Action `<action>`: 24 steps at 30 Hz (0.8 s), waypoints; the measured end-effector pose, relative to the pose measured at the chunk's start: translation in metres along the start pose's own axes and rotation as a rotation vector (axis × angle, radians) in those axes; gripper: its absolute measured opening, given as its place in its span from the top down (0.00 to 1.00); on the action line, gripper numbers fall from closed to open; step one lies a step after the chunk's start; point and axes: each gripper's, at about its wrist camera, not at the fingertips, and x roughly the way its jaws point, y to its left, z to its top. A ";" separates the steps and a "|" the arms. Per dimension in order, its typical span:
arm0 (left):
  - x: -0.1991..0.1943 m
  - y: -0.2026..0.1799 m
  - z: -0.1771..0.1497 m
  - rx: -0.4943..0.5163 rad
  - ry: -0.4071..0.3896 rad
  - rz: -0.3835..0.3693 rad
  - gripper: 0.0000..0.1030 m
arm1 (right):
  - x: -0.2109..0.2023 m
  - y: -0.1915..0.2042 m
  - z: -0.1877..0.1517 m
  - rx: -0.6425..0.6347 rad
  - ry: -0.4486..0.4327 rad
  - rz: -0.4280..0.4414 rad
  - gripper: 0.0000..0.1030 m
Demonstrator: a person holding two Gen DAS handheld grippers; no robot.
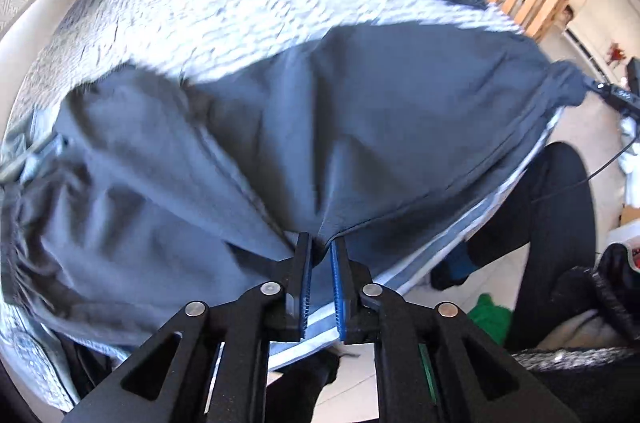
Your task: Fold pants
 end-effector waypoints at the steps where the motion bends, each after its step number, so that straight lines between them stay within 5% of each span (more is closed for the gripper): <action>1: -0.005 -0.007 0.005 0.010 -0.017 -0.027 0.85 | -0.002 -0.003 0.000 0.023 -0.003 0.022 0.81; 7: 0.010 -0.077 0.058 0.161 -0.055 -0.186 0.83 | 0.005 -0.029 0.023 0.186 0.004 0.007 0.69; 14: 0.055 -0.220 0.132 0.465 -0.070 -0.316 0.60 | 0.016 -0.054 0.021 0.304 0.077 -0.068 0.69; 17: 0.069 -0.292 0.156 0.641 -0.085 -0.319 0.52 | 0.005 -0.057 0.002 0.308 0.088 -0.096 0.69; 24: 0.110 -0.404 0.198 0.919 -0.031 -0.291 0.29 | -0.003 -0.049 -0.023 0.277 0.122 0.001 0.69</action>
